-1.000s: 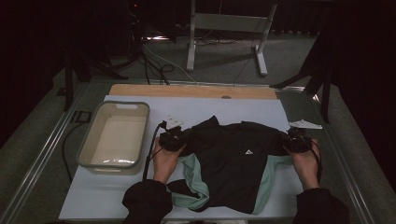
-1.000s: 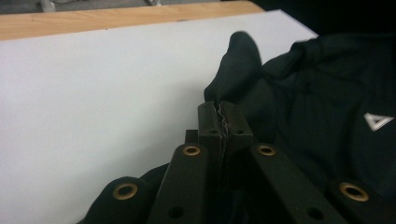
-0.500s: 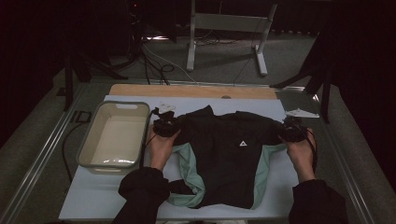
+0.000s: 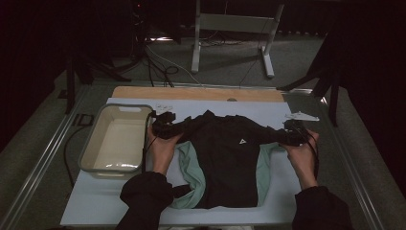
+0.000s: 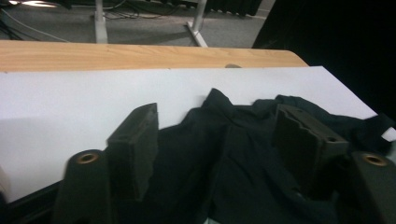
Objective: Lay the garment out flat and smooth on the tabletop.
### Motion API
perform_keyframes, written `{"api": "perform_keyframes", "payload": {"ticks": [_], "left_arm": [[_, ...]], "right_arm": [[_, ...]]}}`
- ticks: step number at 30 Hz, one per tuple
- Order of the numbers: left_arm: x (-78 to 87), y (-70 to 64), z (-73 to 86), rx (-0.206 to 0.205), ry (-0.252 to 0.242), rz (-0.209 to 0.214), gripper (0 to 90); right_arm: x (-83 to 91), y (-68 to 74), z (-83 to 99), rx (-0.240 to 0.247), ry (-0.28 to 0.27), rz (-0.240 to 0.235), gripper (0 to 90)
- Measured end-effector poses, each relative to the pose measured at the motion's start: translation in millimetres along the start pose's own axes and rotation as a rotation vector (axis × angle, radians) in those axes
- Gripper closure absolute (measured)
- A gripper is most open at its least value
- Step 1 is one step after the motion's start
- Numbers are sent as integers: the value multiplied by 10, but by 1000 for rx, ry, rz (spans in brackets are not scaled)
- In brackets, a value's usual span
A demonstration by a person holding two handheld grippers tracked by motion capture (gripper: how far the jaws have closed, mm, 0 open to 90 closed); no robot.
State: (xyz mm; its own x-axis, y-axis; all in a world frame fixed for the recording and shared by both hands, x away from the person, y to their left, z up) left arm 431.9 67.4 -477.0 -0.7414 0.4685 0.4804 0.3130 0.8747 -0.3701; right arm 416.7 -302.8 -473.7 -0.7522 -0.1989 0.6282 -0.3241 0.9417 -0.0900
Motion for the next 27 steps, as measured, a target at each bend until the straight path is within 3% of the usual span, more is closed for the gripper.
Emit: {"api": "perform_keyframes", "payload": {"ticks": [9,14,27], "left_arm": [[93,-116,106,-37,4,51,187],[165,-201,172,-40,0,99,173],[352,-316,337,-75,-6,152,163]], "right_arm": [[131,76,93,-18,-23,-58,184],[186,126,184,-23,-10,-87,164],[414,185,344,-35,-44,-137,153]]}}
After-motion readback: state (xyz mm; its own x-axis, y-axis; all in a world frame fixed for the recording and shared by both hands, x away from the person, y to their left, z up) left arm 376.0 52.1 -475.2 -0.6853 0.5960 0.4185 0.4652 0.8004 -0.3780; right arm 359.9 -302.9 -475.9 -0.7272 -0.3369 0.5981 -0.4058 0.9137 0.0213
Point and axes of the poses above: each handheld gripper's, and its own axes: x roughly backward along the jaws, z roughly out of its underside, y roughly to its left, the point moved 6 cm from there along -x, roughly forward along the jaws, and after that the axes turned 7 degrees about x, right-handed, at the moved point
